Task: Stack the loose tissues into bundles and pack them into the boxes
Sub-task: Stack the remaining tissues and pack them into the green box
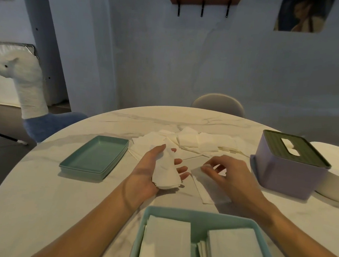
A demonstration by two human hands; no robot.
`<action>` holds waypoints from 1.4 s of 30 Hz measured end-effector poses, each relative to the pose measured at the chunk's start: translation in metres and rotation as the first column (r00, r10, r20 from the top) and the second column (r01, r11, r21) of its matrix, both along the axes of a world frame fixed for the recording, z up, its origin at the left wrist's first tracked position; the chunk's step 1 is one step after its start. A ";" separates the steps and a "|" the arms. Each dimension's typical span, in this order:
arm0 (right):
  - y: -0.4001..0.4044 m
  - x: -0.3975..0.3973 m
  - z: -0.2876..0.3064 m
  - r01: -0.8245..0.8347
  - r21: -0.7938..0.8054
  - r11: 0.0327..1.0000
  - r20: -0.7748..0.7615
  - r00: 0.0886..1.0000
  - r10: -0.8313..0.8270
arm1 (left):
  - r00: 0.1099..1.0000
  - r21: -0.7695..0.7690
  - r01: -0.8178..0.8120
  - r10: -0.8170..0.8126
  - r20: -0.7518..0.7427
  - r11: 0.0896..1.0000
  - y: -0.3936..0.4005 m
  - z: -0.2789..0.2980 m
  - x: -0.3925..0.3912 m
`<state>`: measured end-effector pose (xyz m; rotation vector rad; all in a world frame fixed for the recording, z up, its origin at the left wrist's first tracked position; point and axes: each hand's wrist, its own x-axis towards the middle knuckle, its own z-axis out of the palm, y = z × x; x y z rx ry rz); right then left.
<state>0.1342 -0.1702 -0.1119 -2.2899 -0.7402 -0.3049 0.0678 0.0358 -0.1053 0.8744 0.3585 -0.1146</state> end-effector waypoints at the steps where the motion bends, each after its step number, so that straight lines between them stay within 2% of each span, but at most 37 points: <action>1: -0.001 -0.001 0.007 -0.015 0.032 0.999 0.018 1.000 0.015 | 1.000 -0.002 -0.005 0.005 0.009 1.000 -0.001 0.001 0.000; 3: -0.004 -0.005 0.025 -0.085 0.127 0.988 -0.004 0.996 0.086 | 0.999 -0.039 -0.003 0.004 0.032 0.999 -0.001 0.002 0.001; 5: -0.004 -0.012 0.041 -0.183 0.298 0.937 -0.130 0.965 0.230 | 0.998 -0.039 0.024 -0.022 0.055 0.999 -0.003 0.004 0.001; 8: -0.003 -0.023 0.052 -0.233 0.560 0.795 -0.297 0.839 0.455 | 0.994 0.007 0.022 -0.023 0.103 1.000 -0.009 0.003 0.003; 10: 0.001 -0.026 0.050 -0.220 0.582 0.783 -0.331 0.815 0.476 | 0.992 0.033 0.045 -0.049 0.113 0.998 -0.015 0.002 0.004; 15: 0.014 -0.020 0.026 -0.074 0.403 0.912 -0.318 0.923 0.215 | 0.980 0.132 0.169 -0.181 0.082 0.977 -0.032 0.005 -0.003; 18: 0.014 -0.014 0.011 -0.070 0.310 0.948 -0.209 0.968 0.140 | 0.959 0.236 0.192 -0.233 0.162 0.953 -0.043 0.007 -0.008; 21: 0.012 -0.002 0.008 -0.064 0.231 0.971 -0.086 0.993 0.086 | 0.954 0.261 0.246 -0.281 0.108 0.934 -0.041 0.006 -0.011; 23: 0.013 0.013 0.008 -0.059 0.199 0.978 -0.057 0.996 0.072 | 0.970 0.234 0.207 -0.230 0.080 0.950 -0.032 0.000 -0.007; 26: 0.022 0.049 0.009 -0.033 0.004 0.999 -0.030 0.999 0.033 | 0.988 0.196 0.057 -0.084 0.133 0.979 -0.016 -0.004 0.002; 30: 0.051 0.089 0.019 -0.049 -0.277 0.959 0.018 0.998 0.056 | 0.989 0.111 -0.068 0.053 0.137 0.991 0.002 -0.002 0.011; 35: 0.088 0.130 0.019 -0.112 -0.546 0.830 -0.074 0.994 0.086 | 0.986 0.035 -0.104 0.099 0.131 0.994 0.010 -0.004 0.022; 37: 0.097 0.144 0.010 -0.053 -0.626 0.778 -0.011 0.998 0.059 | 0.983 0.009 -0.122 0.119 0.139 0.993 0.011 -0.007 0.026; 39: 0.100 0.152 0.003 0.015 -0.635 0.772 0.082 0.995 0.048 | 0.981 -0.022 -0.134 0.136 0.137 0.991 0.012 -0.009 0.028; 42: 0.092 0.152 0.001 0.048 -0.535 0.844 0.108 0.994 0.012 | 0.982 -0.042 -0.127 0.131 0.137 0.991 0.013 -0.009 0.027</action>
